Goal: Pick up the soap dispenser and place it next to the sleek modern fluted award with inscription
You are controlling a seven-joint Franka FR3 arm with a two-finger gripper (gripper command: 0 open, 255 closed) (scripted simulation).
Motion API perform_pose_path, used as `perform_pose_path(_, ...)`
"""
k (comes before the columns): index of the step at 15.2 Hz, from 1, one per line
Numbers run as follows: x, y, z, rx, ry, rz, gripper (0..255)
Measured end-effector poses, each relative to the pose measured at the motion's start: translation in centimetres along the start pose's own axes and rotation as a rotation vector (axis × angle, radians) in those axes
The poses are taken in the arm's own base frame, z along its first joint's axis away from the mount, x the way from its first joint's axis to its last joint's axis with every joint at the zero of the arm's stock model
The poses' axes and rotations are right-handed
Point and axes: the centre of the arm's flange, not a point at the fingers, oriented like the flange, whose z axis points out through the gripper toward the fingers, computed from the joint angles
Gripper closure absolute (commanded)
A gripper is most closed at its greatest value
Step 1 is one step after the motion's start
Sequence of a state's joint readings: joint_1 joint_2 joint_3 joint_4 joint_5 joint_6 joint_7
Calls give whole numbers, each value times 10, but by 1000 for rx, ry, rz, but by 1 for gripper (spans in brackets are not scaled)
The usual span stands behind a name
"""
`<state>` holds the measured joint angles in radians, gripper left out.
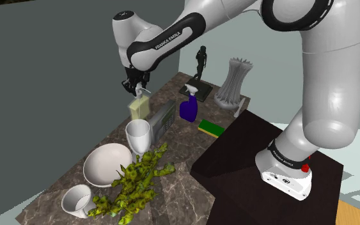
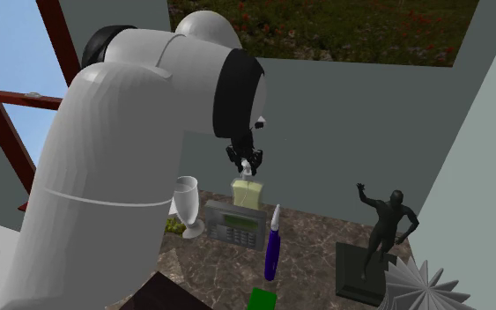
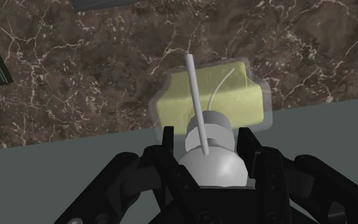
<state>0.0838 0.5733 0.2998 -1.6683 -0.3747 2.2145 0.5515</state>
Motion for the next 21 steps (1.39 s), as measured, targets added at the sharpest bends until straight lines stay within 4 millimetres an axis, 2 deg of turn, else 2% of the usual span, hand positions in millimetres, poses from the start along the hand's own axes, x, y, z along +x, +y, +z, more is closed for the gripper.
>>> perform_pose_path(21, 8, 13, -110, 0, 0, 0, 255)
